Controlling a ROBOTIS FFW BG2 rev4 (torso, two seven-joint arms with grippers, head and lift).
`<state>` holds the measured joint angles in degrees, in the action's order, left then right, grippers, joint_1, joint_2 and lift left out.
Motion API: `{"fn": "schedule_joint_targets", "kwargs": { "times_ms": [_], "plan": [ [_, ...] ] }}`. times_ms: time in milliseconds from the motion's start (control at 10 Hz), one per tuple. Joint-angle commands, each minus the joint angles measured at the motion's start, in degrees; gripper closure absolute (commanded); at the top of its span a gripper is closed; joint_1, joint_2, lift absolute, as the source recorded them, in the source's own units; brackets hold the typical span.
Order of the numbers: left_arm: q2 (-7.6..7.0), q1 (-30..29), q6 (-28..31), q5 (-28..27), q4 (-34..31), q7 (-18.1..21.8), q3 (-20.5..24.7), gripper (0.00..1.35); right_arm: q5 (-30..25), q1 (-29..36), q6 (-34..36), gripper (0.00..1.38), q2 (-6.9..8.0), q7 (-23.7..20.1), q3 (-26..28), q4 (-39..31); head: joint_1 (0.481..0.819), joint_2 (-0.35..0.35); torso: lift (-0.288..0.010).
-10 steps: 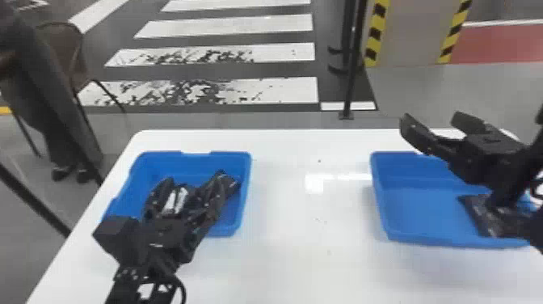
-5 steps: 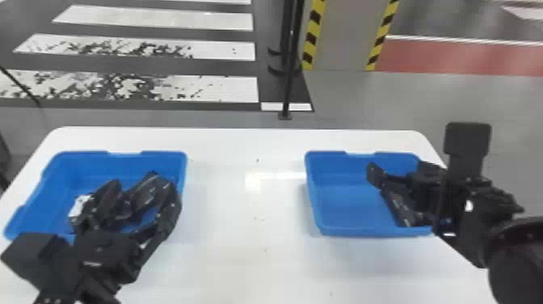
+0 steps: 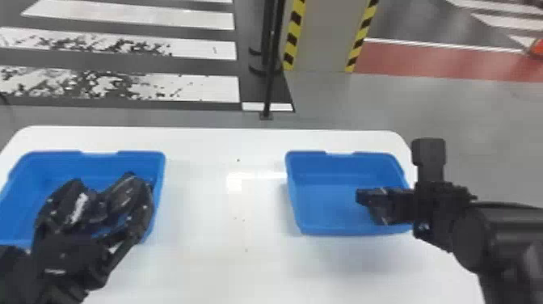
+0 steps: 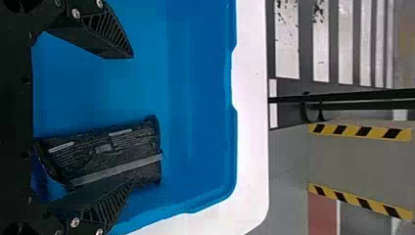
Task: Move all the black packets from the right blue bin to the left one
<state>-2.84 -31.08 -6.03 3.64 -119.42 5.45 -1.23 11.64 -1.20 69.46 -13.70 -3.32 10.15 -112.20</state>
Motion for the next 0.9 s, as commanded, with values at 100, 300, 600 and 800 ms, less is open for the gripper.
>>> {"fn": "schedule_joint_targets", "kwargs": {
  "times_ms": [100, 300, 600, 800],
  "plan": [
    [0.03, -0.28, -2.27, -0.9, -0.18, -0.26, -0.03, 0.15, -1.48, -5.13, 6.33, 0.2, -0.63, -0.63, -0.33, 4.55, 0.695, -0.187, -0.14],
    [-0.06, -0.28, -2.27, -1.58, -0.46, -0.26, -0.14, 0.15, -2.62, -7.95, 11.68, 0.2, -0.89, 0.16, -1.7, 4.98, 0.695, -0.194, -0.14],
    [-0.06, -0.14, -2.55, -1.81, -0.46, -0.26, -0.14, 0.15, -2.5, -11.6, 15.47, 0.2, -1.51, 2.27, -3.87, 7.37, 0.695, -0.198, -0.14],
    [-0.06, 0.0, -3.39, -2.27, -0.46, -0.44, -0.14, 0.15, -2.39, -13.99, 19.69, 0.2, -1.77, 3.76, -5.24, 9.62, 0.695, -0.197, -0.14]
  ]
}}
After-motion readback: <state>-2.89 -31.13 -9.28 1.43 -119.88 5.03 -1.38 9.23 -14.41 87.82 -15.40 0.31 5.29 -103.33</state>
